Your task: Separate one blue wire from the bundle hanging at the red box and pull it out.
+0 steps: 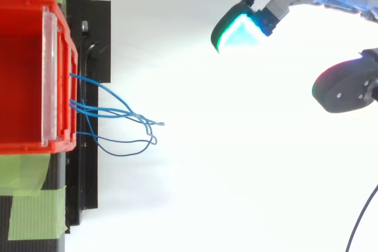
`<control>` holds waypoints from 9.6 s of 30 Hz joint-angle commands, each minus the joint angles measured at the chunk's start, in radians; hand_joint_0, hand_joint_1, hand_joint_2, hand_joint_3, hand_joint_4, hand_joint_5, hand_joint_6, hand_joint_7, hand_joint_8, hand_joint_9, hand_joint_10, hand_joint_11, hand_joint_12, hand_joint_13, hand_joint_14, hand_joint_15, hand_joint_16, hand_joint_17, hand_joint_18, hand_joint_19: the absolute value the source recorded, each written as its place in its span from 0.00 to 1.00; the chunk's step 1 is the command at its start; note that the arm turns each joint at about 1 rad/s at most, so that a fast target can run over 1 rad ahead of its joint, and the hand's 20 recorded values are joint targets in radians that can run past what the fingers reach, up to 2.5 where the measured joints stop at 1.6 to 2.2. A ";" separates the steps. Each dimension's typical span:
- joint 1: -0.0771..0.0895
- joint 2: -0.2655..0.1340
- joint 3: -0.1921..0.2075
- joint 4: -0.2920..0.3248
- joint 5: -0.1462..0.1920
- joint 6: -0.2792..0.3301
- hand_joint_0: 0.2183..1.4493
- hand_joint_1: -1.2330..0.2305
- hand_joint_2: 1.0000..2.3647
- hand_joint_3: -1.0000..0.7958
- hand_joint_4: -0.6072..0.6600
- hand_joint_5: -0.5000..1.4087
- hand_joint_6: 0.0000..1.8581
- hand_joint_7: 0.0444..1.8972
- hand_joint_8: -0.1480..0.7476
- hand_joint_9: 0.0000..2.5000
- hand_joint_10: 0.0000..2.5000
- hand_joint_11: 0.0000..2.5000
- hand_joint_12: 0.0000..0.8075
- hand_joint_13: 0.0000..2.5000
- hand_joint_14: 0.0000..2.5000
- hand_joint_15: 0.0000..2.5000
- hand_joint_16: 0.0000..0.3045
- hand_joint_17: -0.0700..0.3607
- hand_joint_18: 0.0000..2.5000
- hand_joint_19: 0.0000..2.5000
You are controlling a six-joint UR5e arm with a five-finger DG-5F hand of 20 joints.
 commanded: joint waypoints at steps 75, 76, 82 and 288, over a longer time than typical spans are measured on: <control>0.099 -0.428 -0.018 0.888 0.312 -0.176 0.26 0.36 0.00 0.28 0.73 0.17 0.27 0.50 0.48 0.11 0.00 0.00 0.47 0.09 0.00 0.04 0.20 0.48 0.07 0.00; 0.099 -0.426 -0.018 0.887 0.312 -0.165 0.26 0.36 0.00 0.28 0.73 0.17 0.27 0.50 0.48 0.11 0.00 0.00 0.47 0.09 0.00 0.04 0.20 0.48 0.07 0.00; 0.105 -0.428 -0.018 0.884 0.315 -0.153 0.26 0.36 0.00 0.28 0.73 0.17 0.27 0.50 0.48 0.12 0.00 0.00 0.47 0.09 0.00 0.04 0.20 0.48 0.08 0.00; 0.061 -0.351 0.064 0.493 0.174 0.341 0.32 0.37 0.01 0.49 0.60 0.17 0.48 0.40 0.59 0.34 0.01 0.21 0.54 0.32 0.01 0.18 0.18 0.44 0.26 0.08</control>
